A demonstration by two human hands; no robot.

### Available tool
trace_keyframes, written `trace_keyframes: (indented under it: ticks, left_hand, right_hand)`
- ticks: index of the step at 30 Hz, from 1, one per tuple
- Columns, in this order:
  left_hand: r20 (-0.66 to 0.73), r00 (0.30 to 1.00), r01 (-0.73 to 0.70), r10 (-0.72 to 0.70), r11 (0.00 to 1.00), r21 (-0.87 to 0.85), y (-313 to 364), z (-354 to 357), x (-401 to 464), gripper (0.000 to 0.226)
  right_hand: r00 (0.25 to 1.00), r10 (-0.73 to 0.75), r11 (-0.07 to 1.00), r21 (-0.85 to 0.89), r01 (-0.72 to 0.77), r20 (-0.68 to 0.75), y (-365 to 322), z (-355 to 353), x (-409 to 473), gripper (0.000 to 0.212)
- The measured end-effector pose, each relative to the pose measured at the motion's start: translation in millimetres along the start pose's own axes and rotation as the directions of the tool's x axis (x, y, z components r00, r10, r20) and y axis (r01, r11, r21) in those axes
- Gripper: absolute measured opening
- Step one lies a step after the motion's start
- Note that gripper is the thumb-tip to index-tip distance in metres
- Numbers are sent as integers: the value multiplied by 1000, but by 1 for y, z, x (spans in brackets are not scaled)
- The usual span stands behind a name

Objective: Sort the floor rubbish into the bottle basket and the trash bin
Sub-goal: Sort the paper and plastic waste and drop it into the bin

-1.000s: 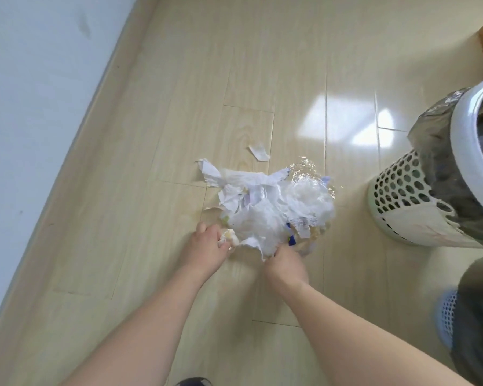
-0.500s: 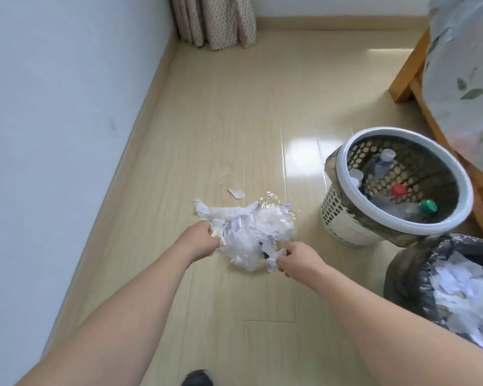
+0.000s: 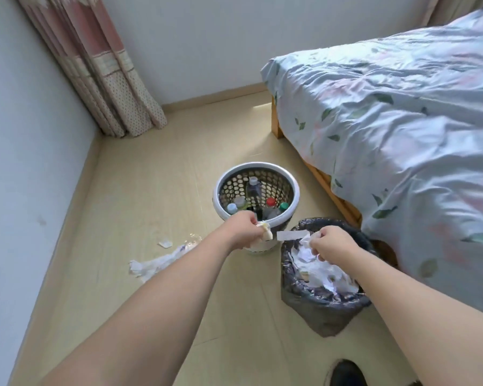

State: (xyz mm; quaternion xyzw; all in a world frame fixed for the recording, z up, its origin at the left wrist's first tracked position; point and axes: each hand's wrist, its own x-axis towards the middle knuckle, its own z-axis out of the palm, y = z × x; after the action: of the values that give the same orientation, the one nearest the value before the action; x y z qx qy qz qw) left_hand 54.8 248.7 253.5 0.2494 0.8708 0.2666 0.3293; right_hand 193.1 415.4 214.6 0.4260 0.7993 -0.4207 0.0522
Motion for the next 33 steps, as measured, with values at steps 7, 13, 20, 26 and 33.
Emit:
trace_keyframes:
  ticks: [7,13,20,26,33]
  left_hand:
    - [75,997,-34,28,996,87,89,89,31,12]
    - [88,994,-85,64,962,261,108,81,38,25]
    - [58,994,67,-89,948,312,46,-9,-3,28]
    - [-18,970,239,-244,929,283,-74,-98,-42,29]
    - [-55,926,378,-374,910,173,-222,-146,-57,22]
  right_hand:
    - [986,158,987,4,-158,-45,77,-45,14,20]
    - [988,152,987,-42,-152,-3,68,-46,17,16]
    - [995,-29,993,-108,39,96,-7,-10,-9,20]
    - [953,-176,972,-112,209,247,-94,71,-45,18]
    - [904,-162,947,-194,255,395,-158,197,-53,13]
